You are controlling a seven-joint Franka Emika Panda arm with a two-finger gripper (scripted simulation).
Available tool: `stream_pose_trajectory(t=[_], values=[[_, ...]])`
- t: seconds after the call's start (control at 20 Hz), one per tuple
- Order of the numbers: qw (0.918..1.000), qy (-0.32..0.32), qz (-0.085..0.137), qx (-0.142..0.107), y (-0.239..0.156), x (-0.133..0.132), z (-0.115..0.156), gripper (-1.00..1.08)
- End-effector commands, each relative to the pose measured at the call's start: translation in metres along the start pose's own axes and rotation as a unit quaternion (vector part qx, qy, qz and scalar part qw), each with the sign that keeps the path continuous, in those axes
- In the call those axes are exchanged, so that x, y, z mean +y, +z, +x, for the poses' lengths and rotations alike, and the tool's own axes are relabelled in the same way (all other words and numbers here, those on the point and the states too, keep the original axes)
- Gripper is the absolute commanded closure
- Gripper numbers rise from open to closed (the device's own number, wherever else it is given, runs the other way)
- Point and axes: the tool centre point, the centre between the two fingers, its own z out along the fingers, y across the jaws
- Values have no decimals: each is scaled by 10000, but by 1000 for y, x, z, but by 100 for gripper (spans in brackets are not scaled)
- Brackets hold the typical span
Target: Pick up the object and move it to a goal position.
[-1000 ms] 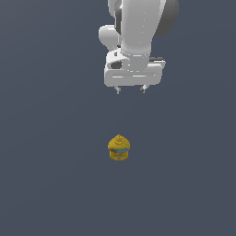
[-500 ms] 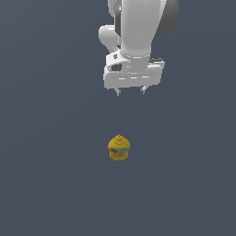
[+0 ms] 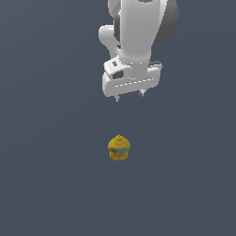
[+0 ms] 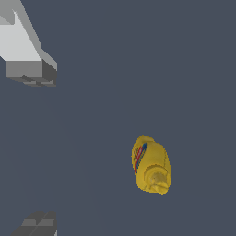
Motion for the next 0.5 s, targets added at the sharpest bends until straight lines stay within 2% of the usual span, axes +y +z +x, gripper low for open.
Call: stream_pose_trajectory(t=[0.0,0.45], values=[[9995,-303,-9,8,2,3,6,-92],[9899,-1415,-40,37,12,16,27,-92]])
